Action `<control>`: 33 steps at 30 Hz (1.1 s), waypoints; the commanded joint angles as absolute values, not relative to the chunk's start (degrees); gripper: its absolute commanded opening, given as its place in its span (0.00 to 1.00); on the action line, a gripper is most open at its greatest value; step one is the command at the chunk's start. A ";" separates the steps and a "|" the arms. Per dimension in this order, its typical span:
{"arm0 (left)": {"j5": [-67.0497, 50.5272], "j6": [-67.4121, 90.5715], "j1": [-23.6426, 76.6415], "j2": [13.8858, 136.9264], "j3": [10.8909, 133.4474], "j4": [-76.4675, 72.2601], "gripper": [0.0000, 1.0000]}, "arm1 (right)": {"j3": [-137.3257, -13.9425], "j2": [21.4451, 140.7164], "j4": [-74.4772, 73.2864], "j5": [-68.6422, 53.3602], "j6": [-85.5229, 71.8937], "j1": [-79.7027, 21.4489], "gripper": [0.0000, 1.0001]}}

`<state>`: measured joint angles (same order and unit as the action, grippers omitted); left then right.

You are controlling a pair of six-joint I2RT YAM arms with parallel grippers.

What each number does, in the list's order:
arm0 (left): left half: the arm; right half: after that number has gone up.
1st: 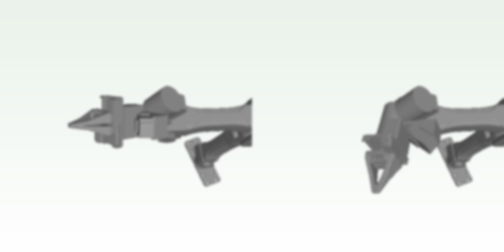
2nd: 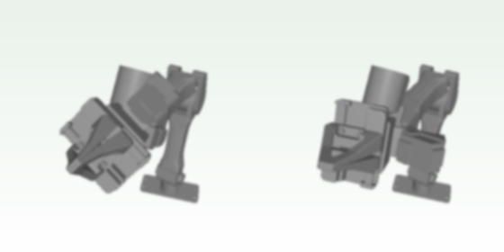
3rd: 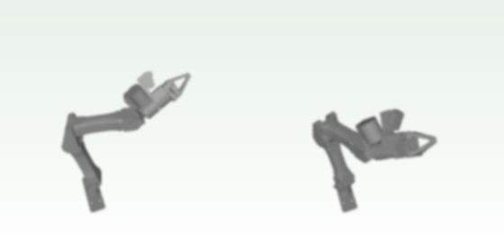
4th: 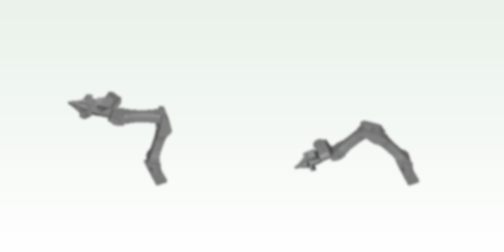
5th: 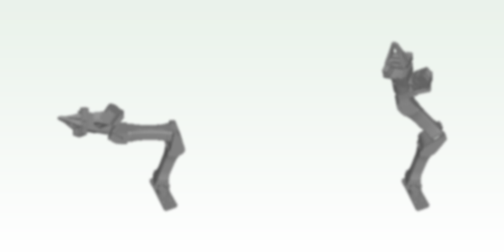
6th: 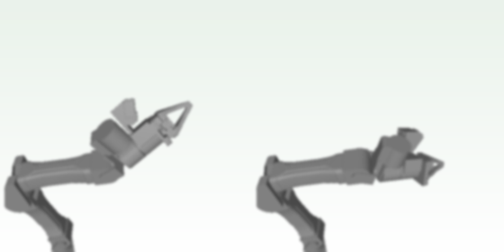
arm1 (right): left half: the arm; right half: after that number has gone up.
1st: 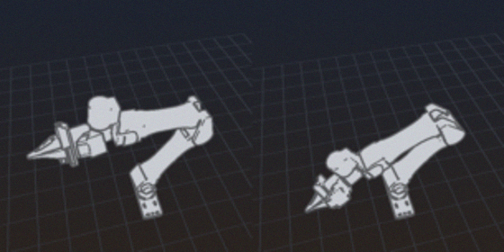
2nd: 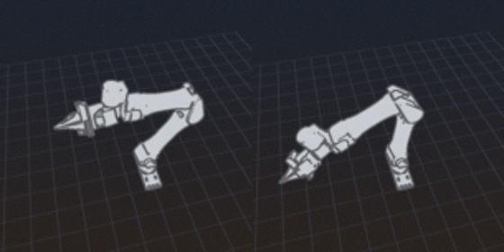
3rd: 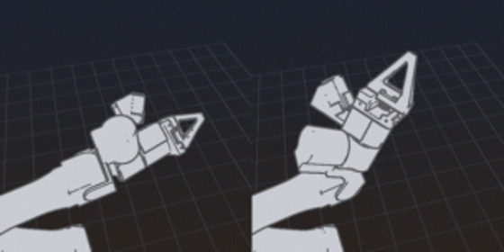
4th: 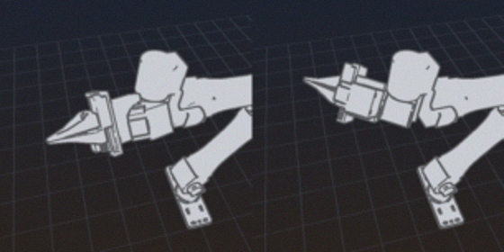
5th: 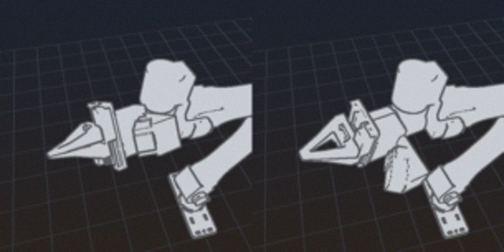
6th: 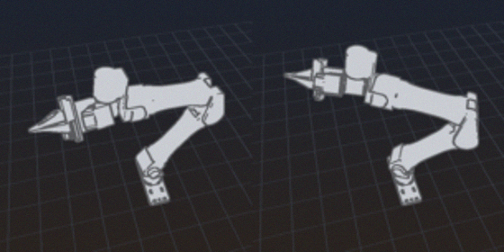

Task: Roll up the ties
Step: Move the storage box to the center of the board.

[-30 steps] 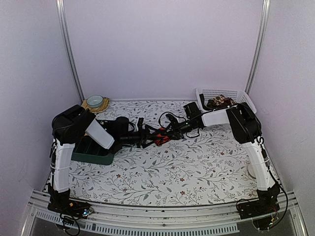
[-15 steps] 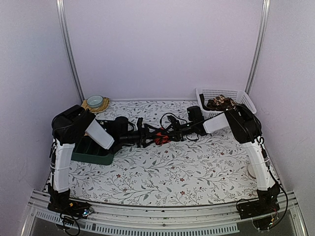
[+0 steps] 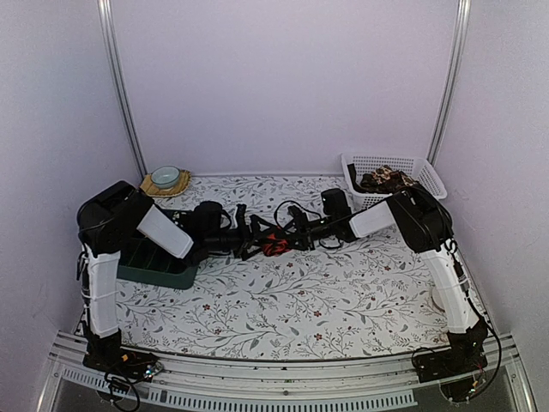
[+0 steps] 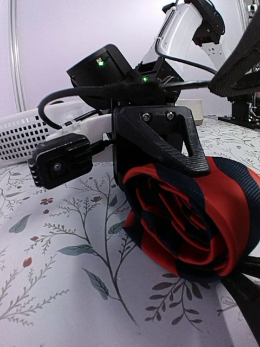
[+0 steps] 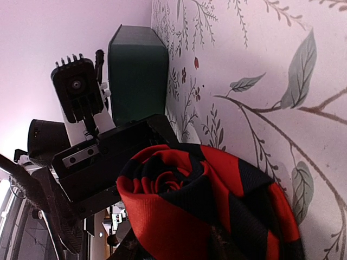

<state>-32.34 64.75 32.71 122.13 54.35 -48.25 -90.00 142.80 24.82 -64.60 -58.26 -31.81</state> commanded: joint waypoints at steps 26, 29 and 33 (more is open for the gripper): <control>-21.28 20.77 30.32 104.19 58.91 -16.76 1.00 | -94.68 148.91 17.37 -59.44 -59.19 -31.87 0.36; -22.29 11.87 30.74 105.65 65.82 -7.47 1.00 | -94.66 149.04 17.22 -59.33 -59.63 -31.44 0.36; -14.17 -4.71 31.54 109.14 75.29 9.06 1.00 | -94.98 149.15 17.18 -59.57 -60.41 -31.21 0.36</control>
